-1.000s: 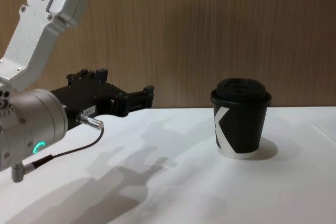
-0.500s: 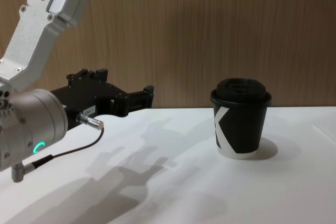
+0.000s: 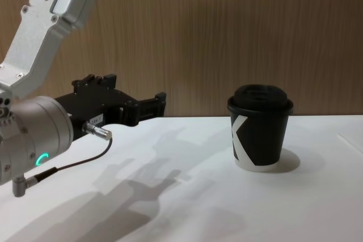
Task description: Pick up the straw with one hand, pass it to the other hand, and insert it into the cup.
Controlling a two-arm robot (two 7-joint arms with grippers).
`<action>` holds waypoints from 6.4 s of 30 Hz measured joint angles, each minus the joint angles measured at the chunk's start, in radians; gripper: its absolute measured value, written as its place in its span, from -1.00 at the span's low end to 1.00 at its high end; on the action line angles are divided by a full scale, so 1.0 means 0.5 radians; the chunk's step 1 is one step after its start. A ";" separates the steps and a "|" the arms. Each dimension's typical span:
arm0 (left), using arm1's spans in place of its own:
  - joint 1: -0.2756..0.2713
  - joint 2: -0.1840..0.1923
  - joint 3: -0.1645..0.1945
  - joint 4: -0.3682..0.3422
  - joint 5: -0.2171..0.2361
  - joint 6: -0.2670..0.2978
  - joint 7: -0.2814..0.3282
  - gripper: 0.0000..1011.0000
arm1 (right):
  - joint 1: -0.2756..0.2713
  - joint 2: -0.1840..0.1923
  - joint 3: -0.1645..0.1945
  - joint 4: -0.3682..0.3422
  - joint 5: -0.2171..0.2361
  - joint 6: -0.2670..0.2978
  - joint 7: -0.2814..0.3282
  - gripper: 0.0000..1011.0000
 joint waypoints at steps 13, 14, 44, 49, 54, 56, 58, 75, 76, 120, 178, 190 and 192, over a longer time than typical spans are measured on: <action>0.000 0.000 0.000 0.000 0.000 0.000 0.000 0.98 | 0.013 -0.006 -0.004 -0.001 -0.032 0.035 0.009 0.98; 0.000 0.000 0.000 0.000 0.000 0.000 0.000 0.98 | 0.014 -0.008 -0.004 -0.001 -0.035 0.040 0.010 0.98; 0.000 0.000 0.000 0.000 0.000 0.000 0.000 0.98 | 0.031 -0.041 0.008 -0.005 -0.042 0.092 0.024 -0.28; 0.000 0.000 0.000 0.000 0.000 0.000 0.000 0.98 | 0.032 -0.042 0.009 -0.004 -0.042 0.094 0.024 -0.56; 0.000 0.000 0.000 0.000 0.000 0.000 0.000 0.98 | 0.032 -0.043 0.009 -0.004 -0.042 0.095 0.024 -0.82; 0.000 0.000 0.000 0.000 0.000 0.000 0.000 0.98 | 0.032 -0.043 0.009 -0.004 -0.042 0.095 0.024 -0.94; 0.000 0.000 0.000 0.000 0.000 0.000 0.000 0.98 | 0.032 -0.043 0.009 -0.004 -0.042 0.095 0.024 -0.98; 0.000 0.000 0.000 0.000 0.000 0.000 0.000 0.98 | 0.031 -0.051 0.010 -0.003 -0.064 0.046 0.020 -1.00; 0.000 0.000 0.000 0.000 0.000 0.000 0.000 0.98 | 0.031 -0.053 0.011 -0.002 -0.076 0.014 0.018 -1.00; 0.000 0.000 0.000 0.000 0.000 0.000 0.000 0.98 | 0.112 0.173 0.013 -0.043 -0.212 -1.069 0.413 -1.00; -0.004 0.136 -0.244 -0.329 -0.746 0.150 -0.704 0.98 | 0.210 0.384 -0.044 -0.110 0.053 -1.380 0.845 -1.00; -0.080 0.089 -0.271 -0.319 -1.116 0.283 -0.944 0.98 | 0.211 0.386 -0.044 -0.110 0.055 -1.383 0.848 -1.00; -0.113 0.061 -0.267 -0.299 -1.204 0.321 -0.994 0.98 | 0.211 0.386 -0.044 -0.110 0.056 -1.383 0.849 -1.00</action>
